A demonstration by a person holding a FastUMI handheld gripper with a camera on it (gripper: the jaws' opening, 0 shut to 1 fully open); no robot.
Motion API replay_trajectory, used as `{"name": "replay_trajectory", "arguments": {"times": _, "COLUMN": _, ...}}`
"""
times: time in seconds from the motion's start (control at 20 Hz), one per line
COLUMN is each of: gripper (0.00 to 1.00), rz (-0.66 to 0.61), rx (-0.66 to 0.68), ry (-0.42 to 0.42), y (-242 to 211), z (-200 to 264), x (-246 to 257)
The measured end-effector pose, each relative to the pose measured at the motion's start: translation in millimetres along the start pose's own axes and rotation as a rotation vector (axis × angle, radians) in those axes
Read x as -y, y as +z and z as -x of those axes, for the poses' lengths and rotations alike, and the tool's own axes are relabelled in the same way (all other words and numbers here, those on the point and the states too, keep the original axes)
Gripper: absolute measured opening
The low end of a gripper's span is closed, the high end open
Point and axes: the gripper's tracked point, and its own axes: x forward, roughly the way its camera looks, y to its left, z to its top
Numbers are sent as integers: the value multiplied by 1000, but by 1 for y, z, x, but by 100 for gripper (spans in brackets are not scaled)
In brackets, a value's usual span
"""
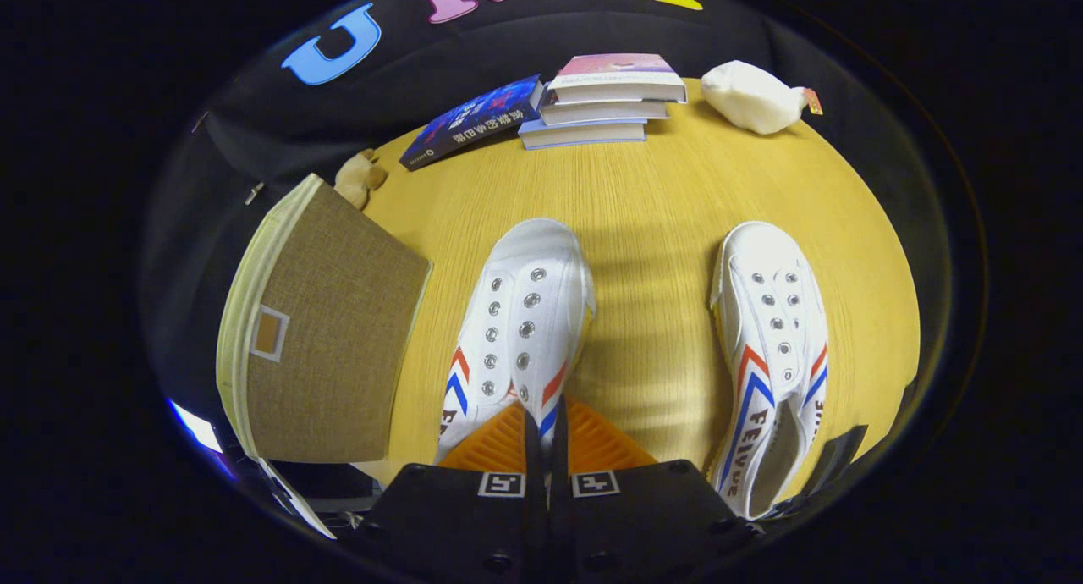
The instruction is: Open the storage box then place both shoes into the box .Put the left shoe in first, then the right shoe, with the right side of both shoes facing outward in a uniform manner.
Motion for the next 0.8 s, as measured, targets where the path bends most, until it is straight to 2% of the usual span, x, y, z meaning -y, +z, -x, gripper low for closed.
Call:
{"name": "replay_trajectory", "arguments": {"times": 0.25, "gripper": 5, "rz": -100, "rx": 85, "ry": 41, "y": 38, "z": 70, "x": -37}}
{"name": "replay_trajectory", "arguments": {"times": 0.45, "gripper": 5, "rz": -129, "rx": 128, "ry": 91, "y": 58, "z": 112, "x": -90}}
{"name": "replay_trajectory", "arguments": {"times": 0.65, "gripper": 5, "rz": -103, "rx": 149, "ry": 215, "y": 68, "z": 127, "x": -166}}
{"name": "replay_trajectory", "arguments": {"times": 0.8, "gripper": 5, "rz": -68, "rx": 121, "ry": 264, "y": 61, "z": 114, "x": -210}}
